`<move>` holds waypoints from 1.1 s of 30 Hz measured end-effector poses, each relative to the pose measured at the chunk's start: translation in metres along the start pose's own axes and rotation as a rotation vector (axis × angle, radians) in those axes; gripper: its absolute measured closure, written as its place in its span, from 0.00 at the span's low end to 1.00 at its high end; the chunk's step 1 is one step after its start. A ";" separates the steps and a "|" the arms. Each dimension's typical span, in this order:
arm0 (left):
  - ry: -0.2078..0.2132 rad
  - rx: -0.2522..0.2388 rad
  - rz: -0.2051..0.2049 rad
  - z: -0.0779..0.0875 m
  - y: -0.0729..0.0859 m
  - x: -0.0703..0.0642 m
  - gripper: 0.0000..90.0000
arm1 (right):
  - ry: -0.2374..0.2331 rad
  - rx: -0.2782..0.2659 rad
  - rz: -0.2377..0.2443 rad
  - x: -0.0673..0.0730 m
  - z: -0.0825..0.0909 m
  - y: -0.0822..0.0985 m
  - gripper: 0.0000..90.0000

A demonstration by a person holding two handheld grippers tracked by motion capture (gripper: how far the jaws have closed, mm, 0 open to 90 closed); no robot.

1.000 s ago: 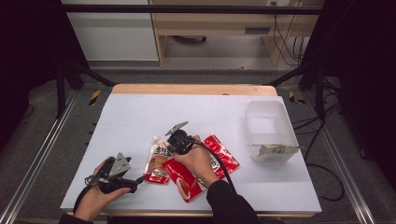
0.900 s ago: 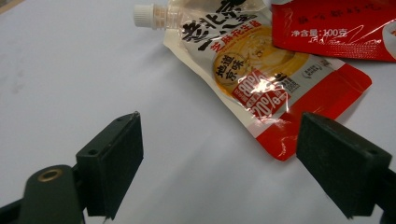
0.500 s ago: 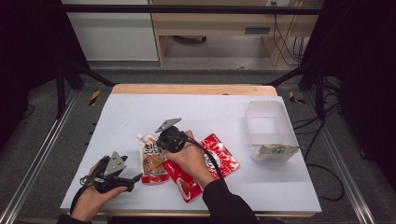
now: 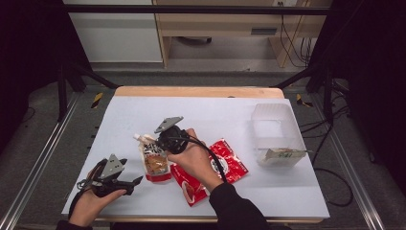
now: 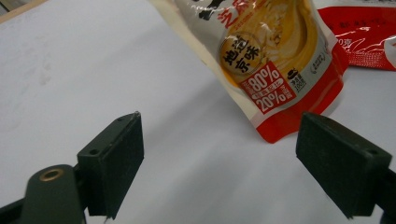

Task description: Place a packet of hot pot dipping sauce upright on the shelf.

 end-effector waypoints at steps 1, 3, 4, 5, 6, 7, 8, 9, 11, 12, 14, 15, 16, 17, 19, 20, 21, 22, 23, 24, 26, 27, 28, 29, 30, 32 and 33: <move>0.003 -0.005 0.007 0.000 0.000 0.001 0.17 | 0.000 0.000 0.000 0.000 0.000 0.000 1.00; 0.009 -0.003 0.008 0.001 0.001 0.002 0.17 | -0.008 -0.004 0.010 -0.001 0.005 -0.001 1.00; 0.011 -0.002 0.009 0.001 0.001 0.002 0.17 | -0.010 -0.008 0.015 -0.001 0.011 -0.001 1.00; 0.011 -0.002 0.009 0.001 0.001 0.002 0.17 | -0.010 -0.008 0.015 -0.001 0.011 -0.001 1.00; 0.014 -0.004 0.008 0.002 0.001 0.002 0.17 | -0.013 -0.014 0.020 -0.002 0.014 -0.002 1.00; 0.018 -0.009 0.010 0.002 0.000 0.002 0.17 | -0.017 -0.020 0.016 -0.002 0.021 -0.003 1.00; 0.018 -0.015 0.014 0.002 0.000 0.001 0.17 | -0.017 -0.020 0.016 -0.002 0.021 -0.003 1.00; 0.019 -0.013 0.012 0.003 0.000 0.002 0.17 | -0.014 -0.024 0.021 -0.003 0.024 -0.003 1.00; 0.024 -0.017 0.012 0.004 -0.001 0.002 0.17 | -0.018 -0.034 0.022 -0.004 0.030 -0.005 1.00; 0.024 -0.017 0.013 0.005 -0.001 0.003 0.17 | -0.016 -0.039 0.023 -0.006 0.033 -0.007 1.00; 0.030 -0.022 0.015 0.006 -0.003 0.003 0.17 | -0.011 -0.048 0.027 -0.009 0.039 -0.010 1.00; 0.033 -0.022 0.010 0.007 -0.005 0.004 0.17 | -0.006 -0.051 0.030 -0.011 0.042 -0.011 1.00; 0.036 -0.024 0.008 0.008 -0.007 0.004 0.17 | -0.001 -0.055 0.029 -0.014 0.046 -0.012 1.00; 0.037 -0.027 0.010 0.009 -0.009 0.005 0.17 | 0.005 -0.055 0.027 -0.017 0.049 -0.013 1.00; 0.043 -0.026 -0.001 0.010 -0.015 0.005 0.18 | 0.023 -0.061 0.027 -0.026 0.060 -0.014 1.00; 0.049 -0.022 -0.011 0.010 -0.018 0.005 0.18 | 0.023 -0.061 0.027 -0.026 0.060 -0.014 1.00; 0.053 -0.015 -0.025 0.011 -0.022 0.005 0.18 | 0.027 -0.063 0.028 -0.029 0.064 -0.014 1.00; 0.060 -0.012 -0.035 0.011 -0.025 0.004 0.17 | 0.033 -0.063 0.025 -0.031 0.068 -0.013 1.00; 0.066 -0.012 -0.043 0.011 -0.030 0.004 0.17 | 0.035 -0.067 0.024 -0.033 0.072 -0.013 1.00; 0.070 -0.012 -0.050 0.011 -0.034 0.004 0.17 | 0.035 -0.064 0.028 -0.034 0.075 -0.012 1.00; 0.077 -0.008 -0.077 0.012 -0.044 0.004 0.18 | 0.038 -0.057 0.036 -0.036 0.081 -0.009 1.00; 0.084 -0.012 -0.083 0.012 -0.049 0.004 0.18 | 0.038 -0.054 0.039 -0.036 0.084 -0.008 1.00; 0.097 -0.017 -0.077 0.012 -0.053 0.004 0.18 | 0.041 -0.051 0.044 -0.037 0.086 -0.006 1.00; 0.116 -0.020 -0.071 0.012 -0.058 0.005 0.18 | 0.038 -0.046 0.047 -0.037 0.089 -0.004 1.00; 0.128 -0.016 -0.076 0.011 -0.063 0.005 0.18 | 0.037 -0.042 0.052 -0.038 0.091 -0.002 1.00; 0.138 0.005 -0.103 0.008 -0.071 0.006 0.17 | 0.036 -0.039 0.054 -0.039 0.094 0.002 1.00; 0.139 0.019 -0.119 0.006 -0.076 0.007 0.16 | 0.029 -0.040 0.054 -0.041 0.096 0.005 1.00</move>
Point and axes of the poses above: each handheld gripper's, and its own axes: z roughly backward along the jaws, y roughly out of its underside, x roughly to its left, the point moved 3 cm from there along -z, roughly forward along the jaws, and after that the axes turned 4 degrees about x, right-handed, at the moved point
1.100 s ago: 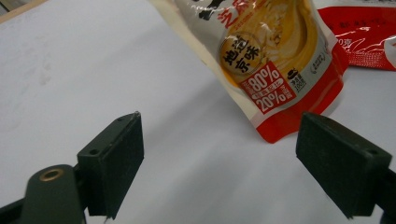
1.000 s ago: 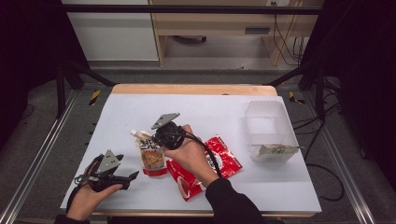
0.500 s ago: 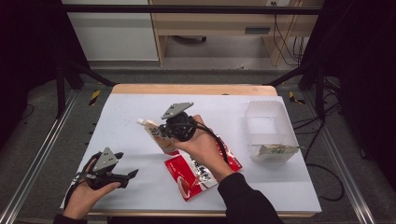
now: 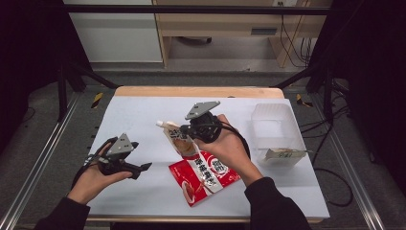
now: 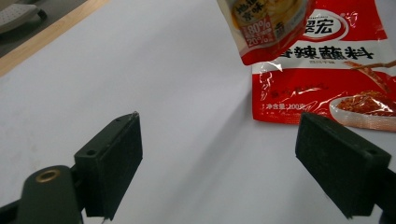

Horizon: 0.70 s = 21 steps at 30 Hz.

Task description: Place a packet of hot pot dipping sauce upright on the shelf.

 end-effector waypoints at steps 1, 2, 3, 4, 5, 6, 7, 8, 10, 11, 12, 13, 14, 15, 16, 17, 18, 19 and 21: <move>0.002 0.013 -0.011 -0.001 -0.004 0.002 0.16 | 0.000 0.000 0.000 0.000 0.000 0.000 1.00; 0.011 0.027 -0.020 -0.003 -0.009 0.003 0.15 | -0.004 -0.002 0.001 0.000 0.001 0.002 1.00; 0.020 0.037 -0.032 -0.003 -0.014 0.004 0.14 | -0.006 -0.001 0.003 -0.001 0.001 0.003 1.00; 0.029 0.044 -0.044 -0.004 -0.019 0.005 0.15 | -0.007 0.002 0.004 -0.001 0.002 0.005 1.00; 0.038 0.048 -0.055 -0.004 -0.024 0.007 0.15 | -0.010 0.002 0.009 -0.001 0.003 0.006 1.00; 0.044 0.055 -0.062 -0.003 -0.029 0.008 0.15 | -0.012 0.001 0.012 -0.001 0.003 0.007 1.00; 0.056 0.057 -0.057 -0.003 -0.034 0.010 0.15 | -0.012 -0.004 0.009 -0.001 0.004 0.008 1.00; 0.073 0.051 -0.048 -0.002 -0.039 0.011 0.16 | -0.017 -0.009 0.014 -0.001 0.006 0.009 1.00; 0.080 0.047 -0.060 0.000 -0.050 0.012 0.16 | -0.018 -0.013 0.014 -0.002 0.007 0.010 1.00; 0.074 0.045 -0.074 0.001 -0.054 0.012 0.17 | -0.023 -0.022 0.017 -0.002 0.008 0.011 1.00; 0.067 0.046 -0.085 0.003 -0.059 0.013 0.17 | -0.023 -0.022 0.017 -0.002 0.008 0.011 1.00; 0.067 0.042 -0.093 0.004 -0.064 0.013 0.17 | -0.024 -0.024 0.018 -0.002 0.009 0.011 1.00; 0.070 0.030 -0.097 0.005 -0.068 0.014 0.17 | -0.027 -0.026 0.018 -0.002 0.010 0.012 1.00; 0.072 0.022 -0.099 0.006 -0.071 0.014 0.18 | -0.027 -0.028 0.019 -0.001 0.011 0.012 1.00; 0.074 0.017 -0.104 0.008 -0.075 0.014 0.19 | -0.028 -0.029 0.019 -0.001 0.011 0.012 1.00; 0.076 0.014 -0.109 0.008 -0.078 0.014 0.19 | -0.029 -0.030 0.021 -0.001 0.012 0.012 1.00; 0.076 0.012 -0.115 0.009 -0.080 0.013 0.19 | -0.030 -0.032 0.024 0.000 0.012 0.012 1.00; 0.075 0.015 -0.123 0.010 -0.083 0.013 0.20 | -0.031 -0.032 0.022 0.000 0.012 0.012 1.00; 0.080 0.018 -0.136 0.011 -0.087 0.011 0.23 | -0.033 -0.036 0.026 0.001 0.013 0.012 1.00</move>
Point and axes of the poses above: each handheld gripper's, and its own axes: z roughly backward along the jaws, y roughly out of its underside, x roughly to its left, the point moved 3 cm from there along -z, roughly forward along the jaws, and after that the axes turned 4 degrees about x, right-handed, at the moved point
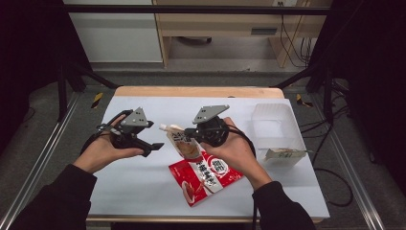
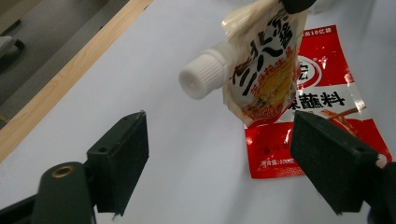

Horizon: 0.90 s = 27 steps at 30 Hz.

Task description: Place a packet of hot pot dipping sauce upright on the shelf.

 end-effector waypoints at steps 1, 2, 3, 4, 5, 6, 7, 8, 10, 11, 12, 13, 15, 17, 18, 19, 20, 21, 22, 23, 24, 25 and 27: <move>0.003 -0.001 -0.005 0.000 -0.002 -0.001 0.24 | -0.001 -0.002 0.001 0.000 0.000 0.000 1.00; 0.006 0.000 -0.010 0.000 -0.003 -0.002 0.25 | -0.003 -0.004 0.002 0.001 0.000 0.000 1.00; 0.007 0.003 -0.016 0.000 -0.005 -0.002 0.27 | -0.005 -0.005 0.005 0.001 0.001 0.000 1.00; 0.009 0.005 -0.019 0.000 -0.006 -0.003 0.27 | -0.005 -0.005 0.005 0.001 0.001 0.000 1.00; 0.011 0.008 -0.025 -0.001 -0.007 -0.004 0.27 | -0.008 -0.003 0.009 0.002 0.001 0.000 1.00; 0.011 0.010 -0.028 -0.001 -0.008 -0.004 0.28 | -0.009 -0.003 0.011 0.003 0.001 0.000 1.00; 0.010 0.013 -0.032 -0.002 -0.008 -0.005 0.29 | -0.011 -0.004 0.013 0.004 0.001 0.000 1.00; 0.009 0.013 -0.033 -0.002 -0.008 -0.005 0.30 | -0.012 -0.007 0.015 0.005 0.001 0.000 1.00; 0.005 0.017 -0.041 -0.003 -0.008 -0.006 0.32 | -0.014 -0.010 0.020 0.006 0.002 0.000 1.00; 0.007 0.017 -0.044 -0.003 -0.008 -0.006 0.33 | -0.015 -0.011 0.017 0.008 0.002 0.000 1.00; 0.014 0.018 -0.047 -0.003 -0.008 -0.007 0.34 | -0.018 -0.014 0.021 0.009 0.002 0.000 1.00; 0.018 0.018 -0.052 -0.004 -0.008 -0.007 0.36 | -0.021 -0.013 0.025 0.010 0.002 0.000 1.00; 0.013 0.027 -0.061 -0.004 -0.009 -0.007 0.36 | -0.024 -0.013 0.026 0.010 0.001 0.000 1.00; 0.011 0.013 -0.052 -0.004 -0.010 -0.005 0.40 | -0.026 -0.012 0.029 0.011 0.000 -0.001 1.00; 0.017 0.010 -0.052 -0.004 -0.011 -0.005 0.42 | -0.029 -0.011 0.032 0.012 0.000 -0.001 1.00; 0.018 0.010 -0.049 -0.004 -0.012 -0.004 0.44 | -0.030 -0.015 0.033 0.012 0.000 -0.001 1.00; 0.016 0.026 -0.056 -0.005 -0.012 -0.004 0.46 | -0.031 -0.013 0.031 0.013 -0.001 -0.002 1.00; 0.015 0.040 -0.060 -0.005 -0.012 -0.004 0.48 | -0.031 -0.014 0.034 0.013 -0.001 -0.002 1.00; 0.024 0.036 -0.054 -0.006 -0.013 -0.004 0.48 | -0.032 -0.012 0.035 0.014 -0.002 -0.002 1.00; 0.036 0.030 -0.053 -0.006 -0.013 -0.004 0.49 | -0.032 -0.011 0.036 0.014 -0.002 -0.002 1.00; 0.037 0.029 -0.059 -0.006 -0.014 -0.004 0.51 | -0.033 -0.010 0.035 0.014 -0.002 -0.002 1.00; 0.031 0.029 -0.058 -0.007 -0.014 -0.004 0.52 | -0.033 -0.011 0.035 0.014 -0.003 -0.002 1.00; 0.024 0.032 -0.062 -0.008 -0.015 -0.004 0.56 | -0.034 -0.015 0.037 0.014 -0.002 -0.003 1.00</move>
Point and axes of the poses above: each handheld gripper's, and its own axes: z roughly backward along the jaws, y roughly out of its underside, x roughly to its left, the point moved 3 cm from there along -z, roughly forward along the jaws, and after that the axes turned 4 degrees about x, right-handed, at the moved point
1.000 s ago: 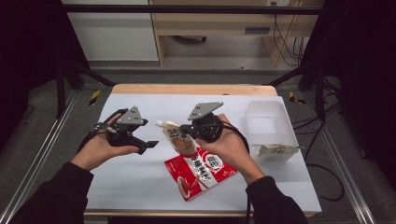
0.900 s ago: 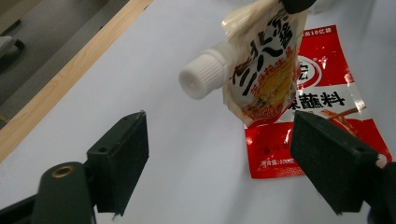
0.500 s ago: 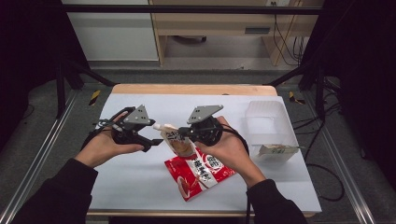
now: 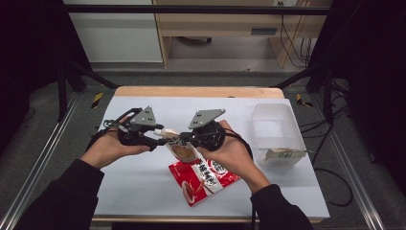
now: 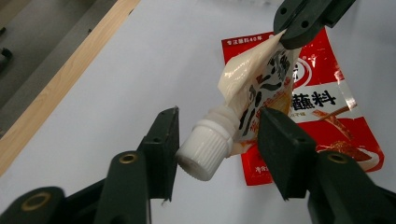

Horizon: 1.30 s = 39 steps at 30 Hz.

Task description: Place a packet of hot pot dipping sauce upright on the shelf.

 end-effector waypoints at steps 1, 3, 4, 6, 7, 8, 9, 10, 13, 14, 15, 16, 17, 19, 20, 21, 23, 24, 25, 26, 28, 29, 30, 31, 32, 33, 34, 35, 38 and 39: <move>-0.005 0.004 -0.002 0.000 0.000 0.000 0.57 | 0.001 -0.002 -0.002 0.000 0.000 0.000 1.00; -0.021 0.003 0.004 -0.001 -0.001 0.002 0.60 | 0.002 -0.003 -0.006 -0.001 0.000 0.000 1.00; -0.020 0.003 0.008 -0.001 -0.001 0.002 0.61 | 0.003 -0.003 -0.007 -0.001 0.000 0.000 1.00; -0.017 0.009 0.002 -0.003 -0.002 0.002 0.62 | 0.004 -0.003 -0.008 -0.001 0.000 0.000 1.00; -0.017 0.013 0.001 -0.003 -0.002 0.002 0.62 | 0.004 -0.002 -0.008 -0.001 0.000 0.000 1.00; -0.021 0.012 0.005 -0.004 -0.002 0.003 0.63 | 0.003 0.000 -0.009 -0.001 0.000 0.001 1.00; -0.018 0.015 0.011 -0.004 -0.003 0.003 0.64 | 0.004 -0.001 -0.010 -0.001 0.000 0.001 1.00; -0.015 0.019 0.013 -0.004 -0.003 0.003 0.65 | 0.003 -0.003 -0.010 -0.001 0.000 0.001 1.00; -0.004 0.028 0.013 -0.005 -0.003 0.002 0.71 | 0.009 0.000 -0.015 -0.003 0.000 0.003 1.00; 0.000 0.031 0.007 -0.004 -0.003 0.001 0.72 | 0.011 0.001 -0.020 -0.004 0.001 0.004 1.00; 0.003 0.031 0.005 -0.004 -0.003 0.001 0.73 | 0.011 -0.001 -0.017 -0.005 0.001 0.005 1.00; 0.006 0.030 0.007 -0.004 -0.004 0.000 0.74 | 0.014 -0.001 -0.017 -0.005 0.001 0.005 1.00; 0.007 0.030 0.005 -0.004 -0.005 -0.001 0.76 | 0.023 0.002 -0.018 -0.006 0.002 0.006 1.00; 0.008 0.030 0.004 -0.004 -0.007 -0.003 0.78 | 0.038 0.003 -0.009 -0.007 0.003 0.007 1.00; 0.009 0.035 0.004 -0.003 -0.008 -0.005 0.78 | 0.038 0.005 -0.010 -0.007 0.004 0.008 1.00; 0.008 0.034 0.003 -0.003 -0.010 -0.006 0.78 | 0.040 0.007 -0.009 -0.008 0.005 0.009 1.00; 0.004 0.032 -0.005 -0.003 -0.013 -0.007 0.79 | 0.046 0.011 -0.009 -0.010 0.006 0.010 1.00; 0.008 0.032 -0.006 -0.003 -0.015 -0.008 0.80 | 0.046 0.016 -0.011 -0.010 0.007 0.011 1.00; 0.012 0.037 -0.012 -0.003 -0.016 -0.008 0.80 | 0.049 0.019 -0.014 -0.011 0.007 0.011 1.00; 0.016 0.039 -0.015 -0.004 -0.018 -0.008 0.80 | 0.049 0.031 -0.019 -0.012 0.009 0.012 1.00; 0.021 0.048 -0.028 -0.005 -0.021 -0.010 0.81 | 0.047 0.050 -0.011 -0.014 0.009 0.013 1.00; 0.021 0.058 -0.042 -0.005 -0.022 -0.010 0.81 | 0.047 0.050 -0.011 -0.014 0.009 0.013 1.00; 0.023 0.063 -0.048 -0.005 -0.024 -0.011 0.81 | 0.045 0.070 -0.010 -0.014 0.009 0.013 0.99; 0.022 0.064 -0.052 -0.005 -0.025 -0.012 0.81 | 0.045 0.070 -0.010 -0.014 0.009 0.013 0.99; 0.020 0.071 -0.058 -0.005 -0.026 -0.013 0.81 | 0.047 0.078 -0.003 -0.014 0.009 0.013 0.99; 0.021 0.075 -0.066 -0.004 -0.027 -0.013 0.81 | 0.046 0.085 0.002 -0.014 0.009 0.013 0.99; 0.020 0.076 -0.070 -0.005 -0.029 -0.014 0.81 | 0.044 0.096 0.006 -0.014 0.010 0.014 0.98; 0.019 0.081 -0.078 -0.004 -0.029 -0.014 0.81 | 0.045 0.104 0.014 -0.014 0.010 0.014 0.98; 0.019 0.086 -0.085 -0.005 -0.031 -0.017 0.81 | 0.043 0.127 0.031 -0.014 0.010 0.014 0.96; 0.018 0.094 -0.095 -0.005 -0.032 -0.017 0.81 | 0.044 0.136 0.032 -0.014 0.010 0.014 0.94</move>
Point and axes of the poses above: each handheld gripper's, and its own axes: z roughly backward along the jaws, y roughly out of its underside, x roughly to its left, the point moved 3 cm from there along -z, roughly forward along the jaws, and after that the axes turned 4 degrees about x, right-handed, at the moved point
